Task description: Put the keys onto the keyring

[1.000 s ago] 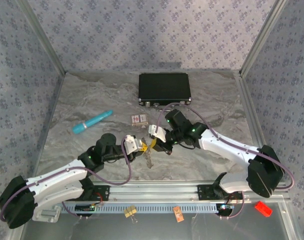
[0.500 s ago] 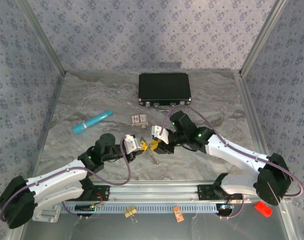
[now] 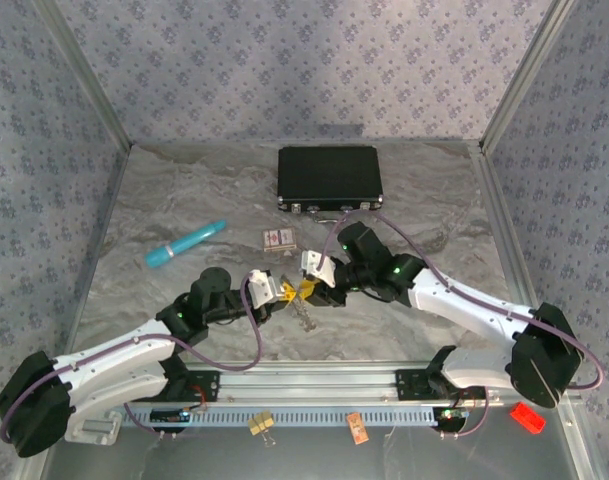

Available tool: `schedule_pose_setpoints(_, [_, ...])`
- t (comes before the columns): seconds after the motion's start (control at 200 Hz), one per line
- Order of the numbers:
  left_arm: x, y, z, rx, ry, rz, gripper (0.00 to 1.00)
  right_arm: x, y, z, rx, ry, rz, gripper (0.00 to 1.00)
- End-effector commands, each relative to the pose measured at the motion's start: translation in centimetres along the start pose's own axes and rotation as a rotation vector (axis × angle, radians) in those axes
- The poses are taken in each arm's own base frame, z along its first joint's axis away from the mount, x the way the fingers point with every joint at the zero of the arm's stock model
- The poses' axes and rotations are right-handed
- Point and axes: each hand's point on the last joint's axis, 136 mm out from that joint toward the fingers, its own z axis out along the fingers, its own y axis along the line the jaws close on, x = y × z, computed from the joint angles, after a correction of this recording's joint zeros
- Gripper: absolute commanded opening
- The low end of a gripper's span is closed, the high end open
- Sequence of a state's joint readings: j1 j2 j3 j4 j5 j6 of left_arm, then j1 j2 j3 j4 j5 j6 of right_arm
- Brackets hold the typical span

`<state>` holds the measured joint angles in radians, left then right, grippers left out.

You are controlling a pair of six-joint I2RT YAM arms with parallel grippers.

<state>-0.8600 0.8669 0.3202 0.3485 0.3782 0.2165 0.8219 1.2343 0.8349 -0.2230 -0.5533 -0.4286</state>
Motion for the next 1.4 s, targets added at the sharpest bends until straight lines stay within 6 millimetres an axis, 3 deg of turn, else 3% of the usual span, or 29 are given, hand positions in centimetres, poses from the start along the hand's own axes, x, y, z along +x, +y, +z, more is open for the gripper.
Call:
schedule_pose_setpoints(0.0, [-2.1,-0.5,-0.1,0.031,-0.078,0.022,0.00,-0.9,-0.8,0.2,0.045,-0.022,-0.019,0.26])
schedule_pose_setpoints(0.115, [-1.9,-0.4,-0.1,0.024,-0.070,0.021,0.00,-0.3,-1.1,0.0,0.067,0.004,-0.016,0.27])
schedule_pose_setpoints(0.4, [-2.1,-0.5,-0.1,0.031,-0.081,0.018,0.00,-1.0,1.3,0.2,-0.081,-0.038,-0.024,0.20])
schedule_pose_setpoints(0.555, [-2.2,-0.4,-0.1,0.025,-0.084,0.013,0.00,-1.5,1.4,0.2,-0.103,-0.045,-0.033,0.00])
schedule_pose_setpoints(0.645, [-2.0,0.0,-0.1,0.004,-0.072,-0.003,0.00,-1.6,1.2,0.0,-0.093,-0.033,-0.041,0.00])
schedule_pose_setpoints(0.74, [-1.4,0.7,0.1,-0.027,-0.016,-0.031,0.24,-1.6,0.9,-0.4,-0.059,0.014,-0.066,0.00])
schedule_pose_setpoints(0.79, [-1.3,0.9,0.1,-0.035,0.013,-0.032,0.27,-1.2,0.8,-0.6,-0.040,0.065,-0.085,0.00])
schedule_pose_setpoints(0.929, [-0.8,0.8,0.1,-0.024,0.058,-0.026,0.23,-0.5,0.7,-1.0,-0.024,0.192,-0.137,0.00])
schedule_pose_setpoints(1.219, [-1.6,0.5,0.3,-0.004,0.031,-0.019,0.18,-1.3,1.4,-0.2,-0.056,0.255,-0.203,0.00])
schedule_pose_setpoints(1.399, [-2.1,0.5,0.2,-0.003,0.004,-0.008,0.05,-1.7,2.1,0.0,-0.093,0.241,-0.199,0.00])
